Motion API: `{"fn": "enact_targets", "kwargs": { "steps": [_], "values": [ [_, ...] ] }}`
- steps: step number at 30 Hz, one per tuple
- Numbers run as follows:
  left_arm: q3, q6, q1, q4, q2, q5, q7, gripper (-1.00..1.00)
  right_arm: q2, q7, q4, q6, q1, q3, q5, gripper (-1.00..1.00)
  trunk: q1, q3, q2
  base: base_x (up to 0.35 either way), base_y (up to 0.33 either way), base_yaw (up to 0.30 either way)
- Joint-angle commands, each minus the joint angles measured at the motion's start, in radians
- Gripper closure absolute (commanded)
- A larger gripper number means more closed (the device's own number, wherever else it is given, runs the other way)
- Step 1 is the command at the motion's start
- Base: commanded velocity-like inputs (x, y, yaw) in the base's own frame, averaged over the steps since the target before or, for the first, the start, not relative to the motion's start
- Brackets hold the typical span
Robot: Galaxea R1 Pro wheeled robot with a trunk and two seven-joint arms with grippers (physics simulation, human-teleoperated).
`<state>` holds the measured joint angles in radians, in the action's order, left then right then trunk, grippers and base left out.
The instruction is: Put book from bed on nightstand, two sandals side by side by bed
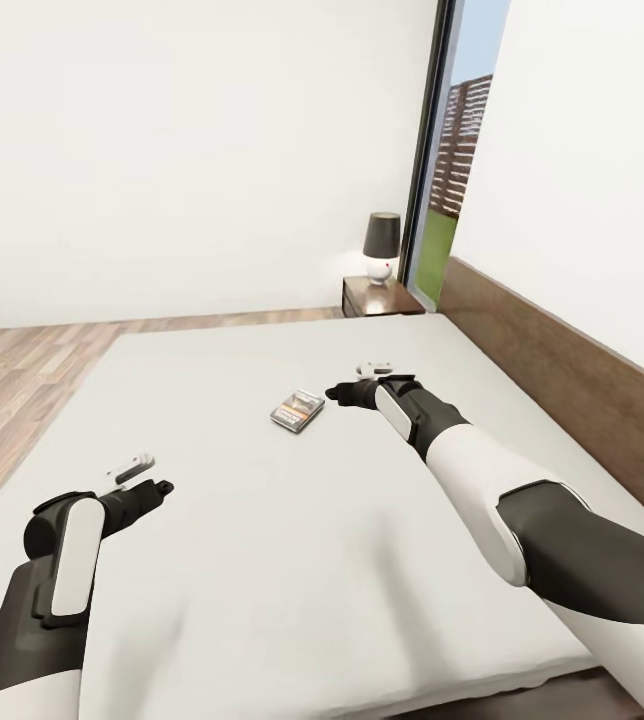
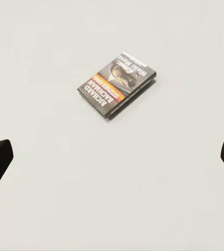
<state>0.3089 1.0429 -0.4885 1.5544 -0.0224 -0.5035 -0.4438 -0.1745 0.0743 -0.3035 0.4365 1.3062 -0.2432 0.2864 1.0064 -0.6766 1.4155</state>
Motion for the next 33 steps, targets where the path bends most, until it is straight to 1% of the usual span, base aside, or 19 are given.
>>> {"fn": "enact_targets", "kwargs": {
  "steps": [1, 7, 14, 17, 23, 33],
  "values": [
    [0.002, 0.003, -0.001, 0.001, -0.001, -0.010, -0.009, -1.00, 0.000, 0.000, 0.000, 0.004, 0.001, -0.002, 0.004, -1.00, -0.004, 0.001, -0.007, 0.000, 0.000, 0.000],
    [0.003, 0.004, -0.001, 0.001, 0.000, -0.010, -0.009, -1.00, 0.000, -0.005, 0.012, 0.006, 0.001, -0.005, 0.004, -1.00, -0.027, 0.010, -0.049, 0.000, 0.000, 0.000],
    [0.009, 0.004, -0.001, 0.003, 0.001, -0.010, -0.009, -1.00, 0.000, -0.032, 0.050, 0.004, 0.001, -0.004, 0.006, -1.00, -0.027, -0.001, -0.049, 0.000, 0.000, 0.000],
    [0.027, 0.004, -0.001, 0.004, 0.000, -0.011, -0.009, -1.00, 0.000, -0.038, 0.057, 0.004, 0.001, -0.004, 0.007, -1.00, -0.027, -0.005, -0.049, 0.000, 0.000, 0.000],
    [0.040, 0.004, 0.000, 0.003, 0.000, -0.012, -0.009, -1.00, 0.000, -0.042, 0.061, 0.004, 0.001, -0.004, 0.008, -1.00, -0.027, -0.015, -0.049, 0.000, 0.000, 0.000],
    [0.043, 0.004, 0.000, 0.003, 0.000, -0.012, -0.009, -1.00, 0.000, -0.044, 0.061, 0.011, 0.001, -0.004, 0.008, -1.00, -0.027, -0.030, -0.049, 0.000, 0.000, 0.000]
  ]
}}
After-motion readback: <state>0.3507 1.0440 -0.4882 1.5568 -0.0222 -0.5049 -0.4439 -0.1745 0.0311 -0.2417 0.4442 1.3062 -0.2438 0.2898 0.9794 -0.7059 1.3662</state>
